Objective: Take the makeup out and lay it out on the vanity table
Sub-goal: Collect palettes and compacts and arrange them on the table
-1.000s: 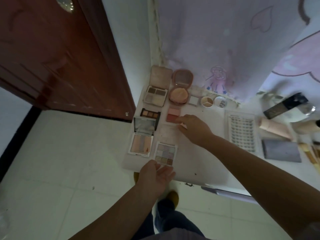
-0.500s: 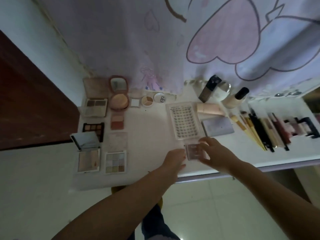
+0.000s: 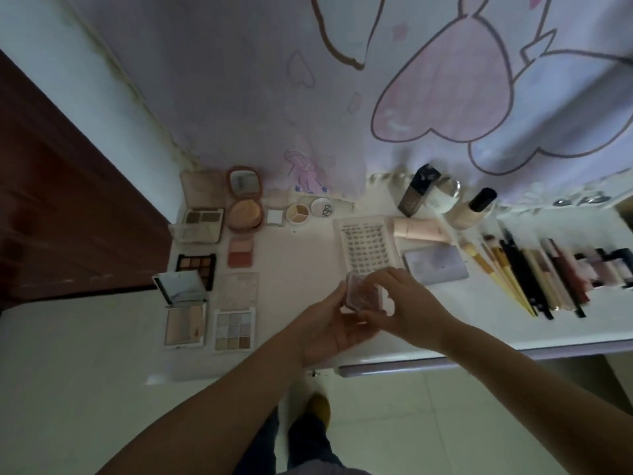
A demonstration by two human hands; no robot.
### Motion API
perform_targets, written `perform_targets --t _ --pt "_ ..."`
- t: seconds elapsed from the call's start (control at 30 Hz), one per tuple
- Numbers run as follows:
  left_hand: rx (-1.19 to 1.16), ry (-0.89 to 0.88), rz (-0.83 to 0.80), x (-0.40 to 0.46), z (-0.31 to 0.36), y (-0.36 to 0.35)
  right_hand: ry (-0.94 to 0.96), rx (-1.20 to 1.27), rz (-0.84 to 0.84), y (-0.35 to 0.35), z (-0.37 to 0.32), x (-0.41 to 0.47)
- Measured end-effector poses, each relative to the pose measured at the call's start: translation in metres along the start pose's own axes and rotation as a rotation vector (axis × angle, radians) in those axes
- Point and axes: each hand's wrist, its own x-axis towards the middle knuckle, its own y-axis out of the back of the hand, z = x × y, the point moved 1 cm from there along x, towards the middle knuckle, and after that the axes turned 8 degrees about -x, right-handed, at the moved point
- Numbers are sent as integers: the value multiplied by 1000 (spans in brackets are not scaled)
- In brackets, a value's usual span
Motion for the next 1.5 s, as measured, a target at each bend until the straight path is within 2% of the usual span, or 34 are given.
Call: perform_targets --t 0.13,0.27,0.4,0.53,0.67,0.73,0.83,0.9,1.03,1.27,1.33,1.4,1.47,1.5 --pt "-48 -88 -51 -17 11 10 33 103 -81 9 -22 16" --pt "-78 -133 -30 -27 19 26 52 51 -165 8 -38 37" --pt "-183 -157 -40 -34 29 44 45 241 -216 9 -47 64" --pt "-299 -115 -79 -37 36 55 -295 786 -364 13 -44 97" --pt "-387 -107 -43 -26 49 63 -535 1079 -333 -6 -30 124" --pt "-442 -131 44 -18 56 66 -589 1031 -290 -20 -30 137" --pt "-582 -178 177 -4 61 72 -607 775 -218 -35 -35 159" --pt "-676 -202 244 3 63 75 -603 690 -200 -44 -40 174" --pt "-750 -270 322 7 71 76 -582 550 -196 -62 -45 193" --pt "-587 -249 402 -2 82 75 -541 301 -113 -75 -49 204" --pt "-640 -244 401 -3 83 76 -517 241 -145 -77 -51 204" --pt "-682 -232 390 -8 85 70 -509 242 -174 -74 -53 201" --pt "-707 -135 423 -16 87 59 -551 323 -191 -63 -53 191" --pt "-596 -142 425 -17 85 51 -567 355 -193 -52 -51 184"
